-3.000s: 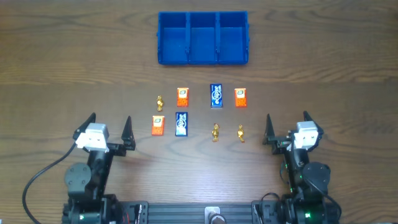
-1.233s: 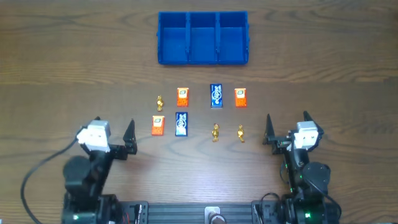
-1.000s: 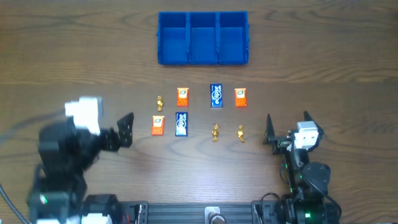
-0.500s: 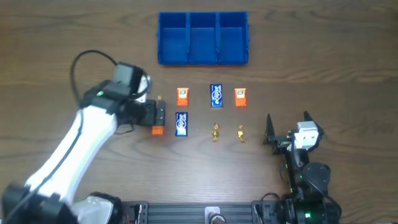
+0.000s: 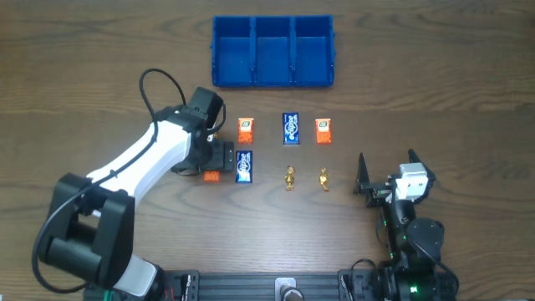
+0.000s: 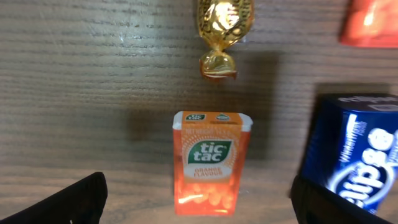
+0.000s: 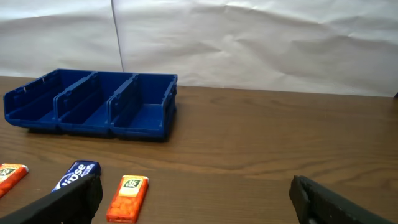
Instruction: Sort Candies Into Trays
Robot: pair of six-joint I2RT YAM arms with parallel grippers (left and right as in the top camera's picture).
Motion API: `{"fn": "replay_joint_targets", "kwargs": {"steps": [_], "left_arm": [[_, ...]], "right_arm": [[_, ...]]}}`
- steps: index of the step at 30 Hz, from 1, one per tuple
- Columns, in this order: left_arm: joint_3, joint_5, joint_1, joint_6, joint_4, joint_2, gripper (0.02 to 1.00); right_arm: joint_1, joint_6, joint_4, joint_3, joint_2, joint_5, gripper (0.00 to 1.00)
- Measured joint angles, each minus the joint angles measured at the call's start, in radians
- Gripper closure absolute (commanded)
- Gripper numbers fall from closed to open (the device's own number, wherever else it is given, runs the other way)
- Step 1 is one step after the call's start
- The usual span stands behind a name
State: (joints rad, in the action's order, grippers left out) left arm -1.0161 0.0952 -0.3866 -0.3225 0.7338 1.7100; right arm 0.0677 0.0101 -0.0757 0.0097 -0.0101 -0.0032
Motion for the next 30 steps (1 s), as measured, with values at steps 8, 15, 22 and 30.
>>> {"fn": "replay_joint_targets", "kwargs": {"steps": [8,15,22,30], "left_arm": [[0.000,-0.009,-0.001,-0.018,0.002,0.040,0.106],[0.000,-0.022,-0.003,-0.019,-0.003,0.075,0.154],[0.000,-0.035,-0.031,-0.034,-0.009,0.082,0.275],[0.000,-0.043,-0.033,-0.051,-0.010,0.082,0.531]], "right_arm": [[0.000,0.000,0.000,0.000,0.000,0.000,0.003],[0.000,0.000,0.000,0.000,0.000,0.000,0.003],[0.000,0.000,0.000,0.000,0.000,0.000,0.003],[0.000,0.000,0.000,0.000,0.000,0.000,0.003]]}}
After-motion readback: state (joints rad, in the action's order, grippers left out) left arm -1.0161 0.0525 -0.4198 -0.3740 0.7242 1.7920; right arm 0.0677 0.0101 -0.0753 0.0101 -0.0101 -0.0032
